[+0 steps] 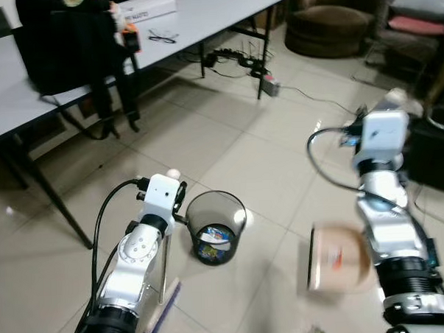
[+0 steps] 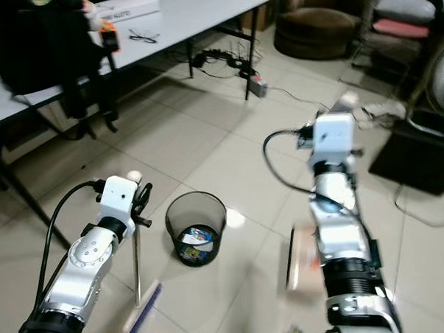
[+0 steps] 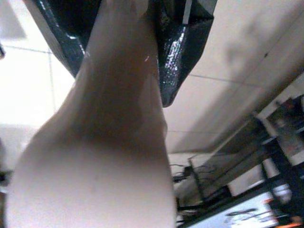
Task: Sweep floor
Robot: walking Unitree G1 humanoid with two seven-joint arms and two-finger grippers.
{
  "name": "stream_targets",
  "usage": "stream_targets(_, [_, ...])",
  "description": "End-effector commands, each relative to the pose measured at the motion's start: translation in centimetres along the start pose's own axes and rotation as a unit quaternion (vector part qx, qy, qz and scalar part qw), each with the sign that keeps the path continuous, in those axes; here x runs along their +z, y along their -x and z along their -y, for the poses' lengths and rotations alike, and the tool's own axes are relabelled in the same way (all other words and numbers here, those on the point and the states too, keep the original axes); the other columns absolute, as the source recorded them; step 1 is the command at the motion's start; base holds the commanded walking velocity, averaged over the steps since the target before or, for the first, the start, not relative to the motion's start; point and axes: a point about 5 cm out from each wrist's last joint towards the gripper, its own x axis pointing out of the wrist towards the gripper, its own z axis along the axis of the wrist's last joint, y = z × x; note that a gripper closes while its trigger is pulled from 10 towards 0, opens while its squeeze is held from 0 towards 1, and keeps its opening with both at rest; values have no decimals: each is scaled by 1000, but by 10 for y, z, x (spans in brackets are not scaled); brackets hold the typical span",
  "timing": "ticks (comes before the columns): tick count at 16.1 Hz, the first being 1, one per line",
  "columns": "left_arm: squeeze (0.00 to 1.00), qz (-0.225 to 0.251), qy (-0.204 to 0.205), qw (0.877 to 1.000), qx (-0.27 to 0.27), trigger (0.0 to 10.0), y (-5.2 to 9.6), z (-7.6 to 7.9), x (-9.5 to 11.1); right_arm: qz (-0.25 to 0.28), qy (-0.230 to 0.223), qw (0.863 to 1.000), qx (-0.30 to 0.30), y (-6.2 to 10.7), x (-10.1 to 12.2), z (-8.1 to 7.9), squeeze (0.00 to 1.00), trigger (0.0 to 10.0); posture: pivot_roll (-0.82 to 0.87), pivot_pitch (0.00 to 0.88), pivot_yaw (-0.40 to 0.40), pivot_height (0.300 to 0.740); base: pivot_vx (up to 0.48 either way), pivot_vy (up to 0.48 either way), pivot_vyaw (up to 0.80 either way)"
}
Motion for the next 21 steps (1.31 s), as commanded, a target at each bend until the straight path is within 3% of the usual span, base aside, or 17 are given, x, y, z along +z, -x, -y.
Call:
stream_targets(1, [0, 0, -8, 1000, -14, 10000, 0, 1, 3, 27, -6, 1000, -6, -1, 12, 2, 0, 10000, -43, 0, -28, 740, 0, 0, -800])
stream_targets(6, [0, -7, -10, 999, -32, 10000, 3, 5, -1, -3, -10, 1000, 3, 9, 4, -11, 0, 10000, -44, 0, -26, 740, 0, 0, -800])
stream_targets(13, [0, 6, 2, 999, -41, 10000, 6, 5, -2, -33, -49, 998, 20, 18, -3, -23, 0, 10000, -50, 0, -21, 740, 0, 0, -800])
stream_targets(17, [0, 15, 1, 1000, -28, 10000, 5, 2, -1, -37, -53, 998, 21, 19, -4, -23, 0, 10000, -52, 0, -21, 740, 0, 0, -800])
stream_targets(21, [0, 56, 7, 998, 17, 10000, 0, -6, 15, -43, -54, 997, 24, 19, -5, -20, 0, 10000, -55, 0, -19, 740, 0, 0, -800])
